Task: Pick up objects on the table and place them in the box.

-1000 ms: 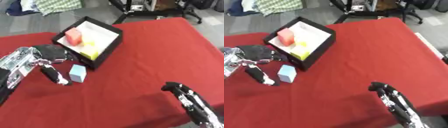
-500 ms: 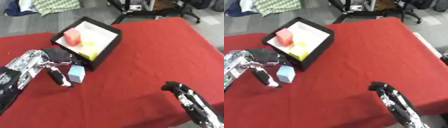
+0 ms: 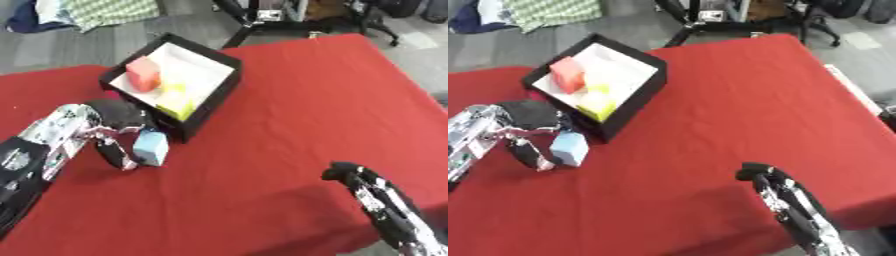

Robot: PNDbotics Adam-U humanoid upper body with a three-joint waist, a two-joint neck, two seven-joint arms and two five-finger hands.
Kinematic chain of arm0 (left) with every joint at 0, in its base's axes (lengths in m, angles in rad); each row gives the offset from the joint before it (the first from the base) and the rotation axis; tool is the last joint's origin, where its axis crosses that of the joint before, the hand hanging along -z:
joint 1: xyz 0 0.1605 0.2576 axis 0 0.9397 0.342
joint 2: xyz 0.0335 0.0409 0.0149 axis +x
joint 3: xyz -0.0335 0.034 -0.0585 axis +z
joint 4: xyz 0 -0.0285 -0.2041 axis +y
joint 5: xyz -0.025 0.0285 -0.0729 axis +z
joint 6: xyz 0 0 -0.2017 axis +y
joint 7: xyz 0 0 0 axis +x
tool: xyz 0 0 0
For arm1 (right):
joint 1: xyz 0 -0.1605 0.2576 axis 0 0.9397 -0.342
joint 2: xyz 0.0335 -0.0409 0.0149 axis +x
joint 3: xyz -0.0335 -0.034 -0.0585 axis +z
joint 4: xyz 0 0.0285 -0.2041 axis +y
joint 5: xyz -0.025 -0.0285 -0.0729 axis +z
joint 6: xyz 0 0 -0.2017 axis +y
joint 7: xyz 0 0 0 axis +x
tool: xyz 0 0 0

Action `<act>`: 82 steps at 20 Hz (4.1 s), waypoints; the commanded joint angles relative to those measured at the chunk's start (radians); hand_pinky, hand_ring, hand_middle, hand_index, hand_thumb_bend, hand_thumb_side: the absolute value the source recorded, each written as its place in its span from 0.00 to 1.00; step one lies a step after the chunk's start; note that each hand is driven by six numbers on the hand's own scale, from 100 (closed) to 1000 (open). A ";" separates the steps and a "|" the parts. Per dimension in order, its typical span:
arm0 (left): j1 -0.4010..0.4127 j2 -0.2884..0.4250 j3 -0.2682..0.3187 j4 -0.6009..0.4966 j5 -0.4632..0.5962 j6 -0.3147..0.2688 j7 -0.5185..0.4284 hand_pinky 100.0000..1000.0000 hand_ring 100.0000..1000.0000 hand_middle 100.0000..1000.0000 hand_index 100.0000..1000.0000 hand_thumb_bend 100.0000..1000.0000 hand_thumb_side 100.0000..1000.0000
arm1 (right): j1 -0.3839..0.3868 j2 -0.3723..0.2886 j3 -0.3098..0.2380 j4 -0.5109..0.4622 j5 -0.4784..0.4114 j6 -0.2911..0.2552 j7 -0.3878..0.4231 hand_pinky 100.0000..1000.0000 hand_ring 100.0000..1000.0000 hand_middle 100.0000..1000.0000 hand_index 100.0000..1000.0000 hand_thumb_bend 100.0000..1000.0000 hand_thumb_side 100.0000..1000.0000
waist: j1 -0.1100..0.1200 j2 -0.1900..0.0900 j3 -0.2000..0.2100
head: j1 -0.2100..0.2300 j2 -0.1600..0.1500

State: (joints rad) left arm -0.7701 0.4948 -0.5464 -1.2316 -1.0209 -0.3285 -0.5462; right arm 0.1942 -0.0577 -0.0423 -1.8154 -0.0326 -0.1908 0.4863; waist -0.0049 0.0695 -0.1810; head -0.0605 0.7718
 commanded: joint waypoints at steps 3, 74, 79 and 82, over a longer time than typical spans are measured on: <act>-0.064 0.086 0.049 -0.125 0.112 0.050 0.002 0.65 0.49 0.48 0.73 0.06 0.10 | -0.002 -0.012 -0.001 -0.011 -0.004 0.001 -0.003 1.00 0.78 0.68 0.79 0.00 0.61 | 0.001 -0.015 0.003 | -0.006 -0.002; 0.046 -0.284 0.369 -0.768 0.742 0.335 0.660 0.75 0.61 0.65 0.85 0.00 0.39 | 0.017 -0.003 -0.011 0.003 0.021 0.018 -0.047 1.00 0.78 0.68 0.79 0.00 0.80 | -0.001 -0.027 0.065 | 0.147 -0.002; 0.034 -0.283 0.373 -0.768 0.756 0.335 0.630 0.75 0.61 0.65 0.85 0.00 0.36 | 0.018 -0.003 -0.013 0.003 0.021 0.018 -0.050 1.00 0.78 0.68 0.79 0.00 0.81 | -0.002 -0.028 0.067 | 0.134 -0.002; 0.033 -0.281 0.380 -0.768 0.768 0.332 0.640 0.75 0.60 0.64 0.85 0.00 0.35 | 0.017 -0.002 -0.013 0.004 0.022 0.019 -0.051 1.00 0.78 0.68 0.79 0.00 0.80 | -0.002 -0.028 0.067 | 0.128 -0.002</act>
State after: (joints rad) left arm -0.7143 0.2092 -0.1781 -1.9849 -0.2615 0.0061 0.0922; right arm 0.2129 -0.0565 -0.0494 -1.8025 -0.0140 -0.1711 0.4394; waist -0.0056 0.0694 -0.1145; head 0.0710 0.7718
